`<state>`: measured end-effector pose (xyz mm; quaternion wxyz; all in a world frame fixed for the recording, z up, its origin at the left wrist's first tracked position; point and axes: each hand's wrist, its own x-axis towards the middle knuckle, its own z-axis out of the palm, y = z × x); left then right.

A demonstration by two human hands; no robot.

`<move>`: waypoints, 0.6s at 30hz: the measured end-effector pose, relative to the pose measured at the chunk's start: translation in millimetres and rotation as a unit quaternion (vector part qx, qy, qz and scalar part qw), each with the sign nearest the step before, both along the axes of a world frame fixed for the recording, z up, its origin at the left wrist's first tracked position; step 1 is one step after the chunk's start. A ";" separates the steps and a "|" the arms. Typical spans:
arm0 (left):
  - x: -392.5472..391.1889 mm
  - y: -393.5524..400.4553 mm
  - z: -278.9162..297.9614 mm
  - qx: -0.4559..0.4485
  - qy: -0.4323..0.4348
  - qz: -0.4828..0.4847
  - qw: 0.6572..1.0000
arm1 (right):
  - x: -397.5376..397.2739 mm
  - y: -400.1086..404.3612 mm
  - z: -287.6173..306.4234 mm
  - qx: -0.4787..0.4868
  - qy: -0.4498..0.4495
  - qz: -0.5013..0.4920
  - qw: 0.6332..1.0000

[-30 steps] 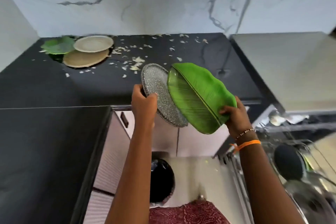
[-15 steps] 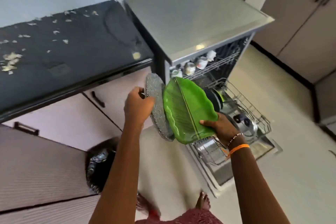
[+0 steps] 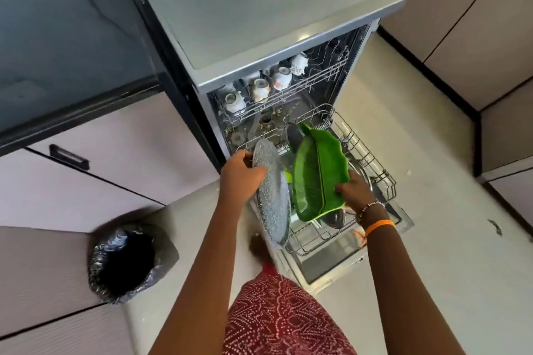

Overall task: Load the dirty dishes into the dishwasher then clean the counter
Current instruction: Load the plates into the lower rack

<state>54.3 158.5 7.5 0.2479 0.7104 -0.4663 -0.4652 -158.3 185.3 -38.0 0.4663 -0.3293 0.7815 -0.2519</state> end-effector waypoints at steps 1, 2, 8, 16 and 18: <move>-5.5 -10.5 -5.3 0.003 0.002 0.000 1.000 | -5.7 -9.2 -2.9 -0.001 0.008 0.002 1.000; -10.0 -18.3 -8.5 0.000 0.004 -0.001 1.000 | -9.8 -15.1 -4.2 -0.003 0.008 0.006 1.000; -40.1 -92.8 -32.7 0.079 -0.046 -0.090 0.992 | -44.0 -78.1 -8.9 0.031 0.049 0.006 0.998; -89.4 -180.3 -84.3 0.104 -0.115 -0.078 0.985 | -113.8 -174.6 -60.7 0.028 0.148 0.068 0.986; -103.6 -200.0 -104.3 0.091 -0.128 -0.068 0.985 | -133.1 -196.1 -87.5 0.009 0.168 0.096 0.981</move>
